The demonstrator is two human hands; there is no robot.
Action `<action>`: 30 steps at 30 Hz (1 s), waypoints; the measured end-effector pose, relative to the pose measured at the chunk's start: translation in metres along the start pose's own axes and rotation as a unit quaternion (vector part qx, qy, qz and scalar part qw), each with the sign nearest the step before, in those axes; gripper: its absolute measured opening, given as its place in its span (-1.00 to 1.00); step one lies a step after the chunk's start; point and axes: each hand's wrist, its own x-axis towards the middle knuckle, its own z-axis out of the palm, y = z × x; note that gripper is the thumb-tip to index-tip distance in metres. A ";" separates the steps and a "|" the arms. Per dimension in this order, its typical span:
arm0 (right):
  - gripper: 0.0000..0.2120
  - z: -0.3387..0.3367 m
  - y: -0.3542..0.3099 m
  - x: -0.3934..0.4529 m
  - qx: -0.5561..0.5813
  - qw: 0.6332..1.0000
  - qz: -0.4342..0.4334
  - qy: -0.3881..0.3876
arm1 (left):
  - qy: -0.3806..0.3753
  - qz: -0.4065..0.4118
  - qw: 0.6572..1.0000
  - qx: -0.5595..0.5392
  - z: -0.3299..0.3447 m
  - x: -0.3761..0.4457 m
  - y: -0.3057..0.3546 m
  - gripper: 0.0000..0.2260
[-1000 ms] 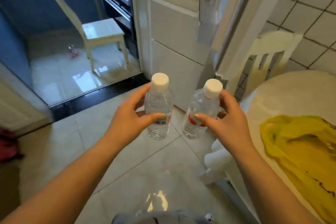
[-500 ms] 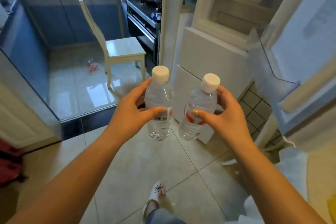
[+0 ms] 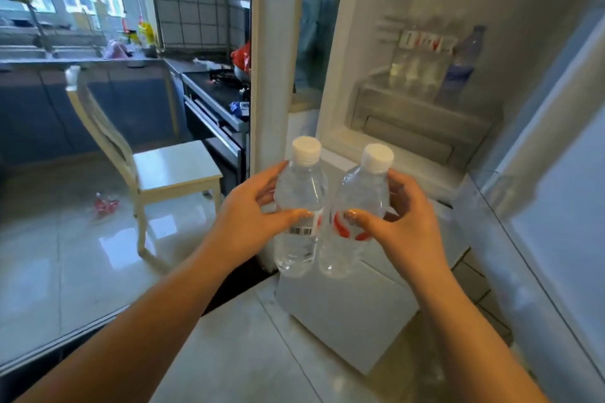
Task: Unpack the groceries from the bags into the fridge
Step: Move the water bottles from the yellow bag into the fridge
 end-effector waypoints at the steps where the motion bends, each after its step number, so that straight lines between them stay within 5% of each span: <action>1: -0.39 0.001 0.004 0.017 -0.004 1.000 0.001 0.010 | -0.014 0.005 1.000 -0.001 0.002 0.023 -0.001 -0.36; 17: -0.43 -0.024 0.015 0.304 -0.066 0.961 -0.028 0.268 | -0.242 0.176 0.948 -0.108 0.081 0.399 0.033 -0.53; 30: -0.45 -0.137 0.058 0.453 -0.121 0.929 -0.030 0.349 | -0.262 0.239 0.925 -0.134 0.222 0.555 0.082 -0.51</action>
